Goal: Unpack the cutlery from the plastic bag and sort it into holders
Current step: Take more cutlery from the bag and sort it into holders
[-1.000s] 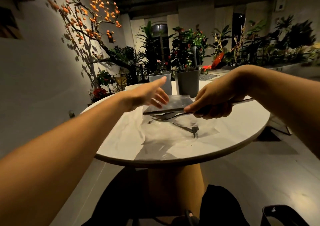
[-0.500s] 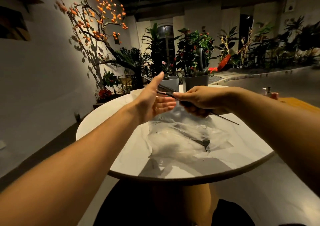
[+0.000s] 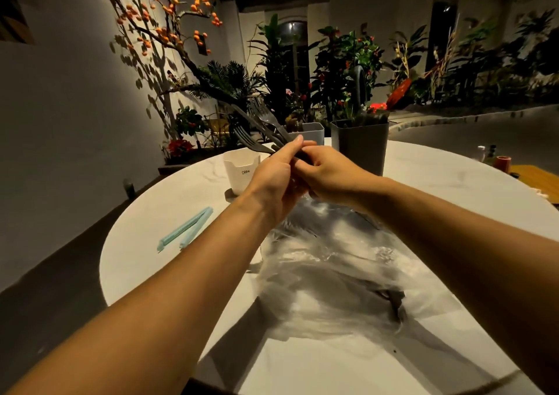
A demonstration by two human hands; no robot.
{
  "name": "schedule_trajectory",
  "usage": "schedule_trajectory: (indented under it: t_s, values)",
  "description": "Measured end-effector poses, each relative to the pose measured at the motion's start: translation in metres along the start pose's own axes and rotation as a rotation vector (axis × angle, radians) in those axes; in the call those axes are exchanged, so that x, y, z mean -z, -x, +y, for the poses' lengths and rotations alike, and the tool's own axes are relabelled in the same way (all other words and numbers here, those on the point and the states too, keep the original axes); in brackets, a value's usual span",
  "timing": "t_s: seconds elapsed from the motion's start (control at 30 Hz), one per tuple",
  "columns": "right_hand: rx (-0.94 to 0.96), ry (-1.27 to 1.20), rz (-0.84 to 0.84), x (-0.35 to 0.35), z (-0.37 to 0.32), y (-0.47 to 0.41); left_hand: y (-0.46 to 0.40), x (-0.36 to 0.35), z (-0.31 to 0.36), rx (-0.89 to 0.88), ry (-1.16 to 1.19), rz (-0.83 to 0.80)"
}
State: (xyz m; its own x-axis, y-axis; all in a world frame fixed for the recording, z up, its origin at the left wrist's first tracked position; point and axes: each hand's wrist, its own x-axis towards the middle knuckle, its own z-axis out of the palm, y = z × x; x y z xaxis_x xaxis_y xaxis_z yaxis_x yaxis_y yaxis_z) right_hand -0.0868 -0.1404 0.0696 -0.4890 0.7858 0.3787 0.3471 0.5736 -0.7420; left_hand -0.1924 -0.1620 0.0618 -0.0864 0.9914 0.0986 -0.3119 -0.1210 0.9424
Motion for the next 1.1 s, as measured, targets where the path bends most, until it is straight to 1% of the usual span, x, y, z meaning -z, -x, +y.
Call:
schedule_trajectory:
  t_s: [0.1,0.2,0.3,0.37,0.43,0.5,0.6,0.67,0.8,0.87,0.93,1.0,1.1]
  values:
    - [-0.001,-0.005,-0.005,-0.01,0.015,-0.012,-0.019,0.008,-0.008,-0.014,-0.005,-0.008]
    - [-0.047,-0.045,-0.024,-0.016,0.031,-0.023,-0.036,0.015,-0.016,-0.01,0.037,-0.036]
    - [-0.143,-0.268,-0.093,-0.023,0.039,-0.023,-0.045,0.02,-0.024,-0.001,0.014,-0.048]
    - [-0.249,-0.484,-0.105,-0.022,0.043,-0.02,-0.049,0.024,-0.029,0.005,0.011,-0.038]
    - [-0.333,-0.703,-0.154,-0.017,0.048,-0.016,-0.048,0.028,-0.034,0.033,0.049,-0.045]
    - [-0.349,-0.779,-0.219,-0.013,0.057,-0.012,-0.044,0.031,-0.039,0.07,0.072,-0.058]
    - [-0.398,-0.769,-0.308,-0.014,0.072,-0.003,-0.04,0.037,-0.051,0.123,0.147,-0.099]
    - [-0.414,-0.746,-0.361,-0.013,0.08,0.004,-0.039,0.041,-0.057,0.139,0.154,-0.146]
    - [-0.376,-0.577,-0.461,0.002,0.083,0.009,-0.035,0.049,-0.057,0.152,0.109,-0.189]
    - [-0.39,-0.51,-0.456,0.006,0.084,0.008,-0.036,0.048,-0.058,0.174,0.139,-0.164]
    - [-0.427,-0.439,-0.413,0.009,0.084,0.007,-0.039,0.046,-0.06,0.171,0.172,-0.114]
    - [-0.436,-0.319,-0.362,0.013,0.086,0.006,-0.04,0.045,-0.061,0.156,0.218,-0.079]
    - [-0.447,-0.189,-0.284,0.018,0.088,0.005,-0.038,0.044,-0.059,0.149,0.223,-0.077]
